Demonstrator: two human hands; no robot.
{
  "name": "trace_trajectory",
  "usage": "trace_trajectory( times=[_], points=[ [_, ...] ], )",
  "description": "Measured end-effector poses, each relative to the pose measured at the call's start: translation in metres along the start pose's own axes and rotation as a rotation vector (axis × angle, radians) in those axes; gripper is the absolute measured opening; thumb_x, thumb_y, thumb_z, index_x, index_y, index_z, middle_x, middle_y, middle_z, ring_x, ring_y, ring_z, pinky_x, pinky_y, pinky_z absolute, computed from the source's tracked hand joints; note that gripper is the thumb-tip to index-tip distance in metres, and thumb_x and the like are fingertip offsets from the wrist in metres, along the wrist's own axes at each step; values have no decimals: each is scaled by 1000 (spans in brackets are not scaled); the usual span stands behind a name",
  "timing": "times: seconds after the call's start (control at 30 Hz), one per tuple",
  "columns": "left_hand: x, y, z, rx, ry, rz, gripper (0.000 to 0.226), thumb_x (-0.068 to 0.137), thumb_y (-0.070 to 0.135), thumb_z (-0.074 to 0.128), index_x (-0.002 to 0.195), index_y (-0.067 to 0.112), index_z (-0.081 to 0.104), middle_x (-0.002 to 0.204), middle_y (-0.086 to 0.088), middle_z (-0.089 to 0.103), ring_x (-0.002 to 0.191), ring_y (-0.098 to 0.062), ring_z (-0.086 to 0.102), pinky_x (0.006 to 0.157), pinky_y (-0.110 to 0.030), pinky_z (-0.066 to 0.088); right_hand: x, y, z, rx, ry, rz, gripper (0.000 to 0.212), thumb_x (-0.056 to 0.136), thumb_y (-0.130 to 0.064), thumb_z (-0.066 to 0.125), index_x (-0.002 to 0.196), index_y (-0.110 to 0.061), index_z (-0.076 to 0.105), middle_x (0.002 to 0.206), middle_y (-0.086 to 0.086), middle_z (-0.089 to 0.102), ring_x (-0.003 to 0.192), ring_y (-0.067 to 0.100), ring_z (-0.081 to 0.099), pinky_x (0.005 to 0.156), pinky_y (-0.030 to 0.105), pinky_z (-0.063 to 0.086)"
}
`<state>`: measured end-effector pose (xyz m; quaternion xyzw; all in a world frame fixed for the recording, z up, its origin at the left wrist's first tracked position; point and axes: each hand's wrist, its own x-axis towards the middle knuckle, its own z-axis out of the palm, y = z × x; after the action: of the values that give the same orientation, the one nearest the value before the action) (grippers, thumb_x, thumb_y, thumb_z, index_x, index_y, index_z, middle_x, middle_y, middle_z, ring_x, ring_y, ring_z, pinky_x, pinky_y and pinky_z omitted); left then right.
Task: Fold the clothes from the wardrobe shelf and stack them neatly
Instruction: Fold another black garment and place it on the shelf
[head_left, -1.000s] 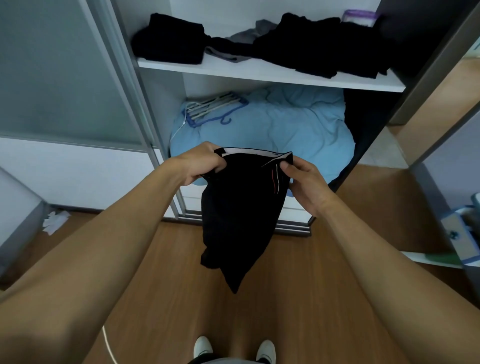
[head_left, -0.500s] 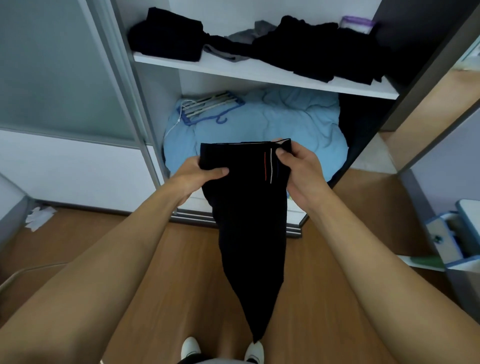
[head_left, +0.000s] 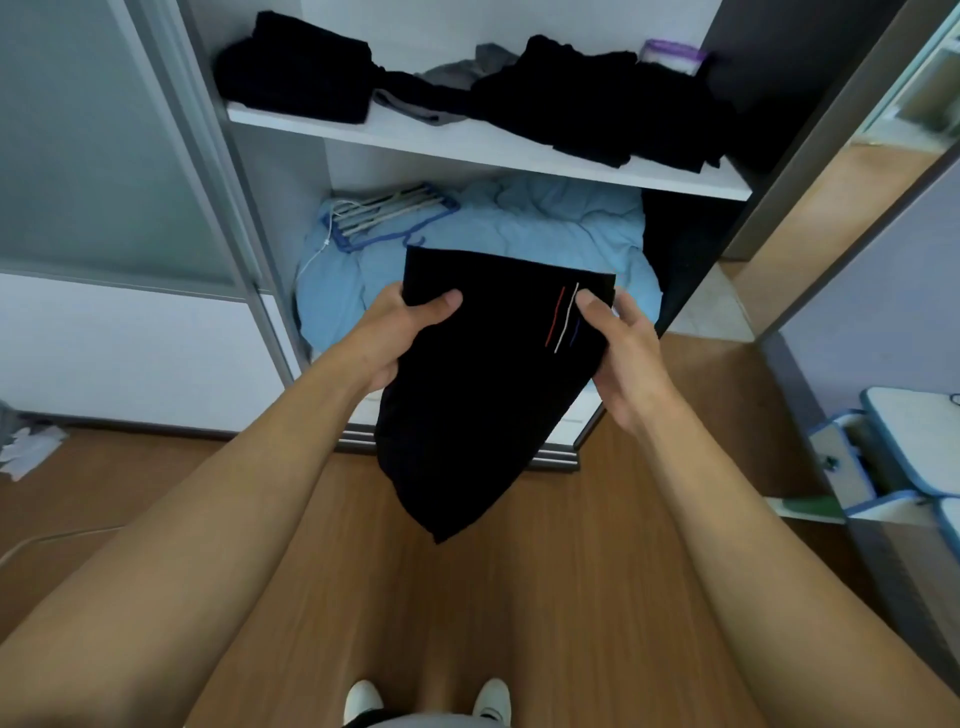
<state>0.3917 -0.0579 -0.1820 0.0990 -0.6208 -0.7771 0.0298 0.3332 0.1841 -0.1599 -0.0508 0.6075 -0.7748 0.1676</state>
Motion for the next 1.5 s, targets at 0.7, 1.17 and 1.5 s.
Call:
trace_trajectory(
  times=[0.7,1.17,1.5],
  points=[
    [-42,-43,-57,-249,-27,-152,86,56,54,93,129,20,64,129,-6,69,120,-20,65,87,-28,57,-8,14,41,-40,-190,185,17,96,-3,58,109,-12,66,91,4,72,79,18,69,73,31,59],
    [-28,10,10,-194,69,-161,14,94,18,66,105,9,70,81,-3,75,69,-17,73,59,-28,58,-30,38,-9,-176,-321,217,35,84,-20,69,119,-16,66,110,0,76,105,14,71,88,22,56],
    [-67,-44,-54,-10,-179,-417,74,54,61,90,116,30,67,119,7,73,110,-10,69,77,-19,57,-35,48,17,103,-63,378,33,95,-16,66,127,-6,65,118,14,72,104,28,71,88,40,59]
  ],
)
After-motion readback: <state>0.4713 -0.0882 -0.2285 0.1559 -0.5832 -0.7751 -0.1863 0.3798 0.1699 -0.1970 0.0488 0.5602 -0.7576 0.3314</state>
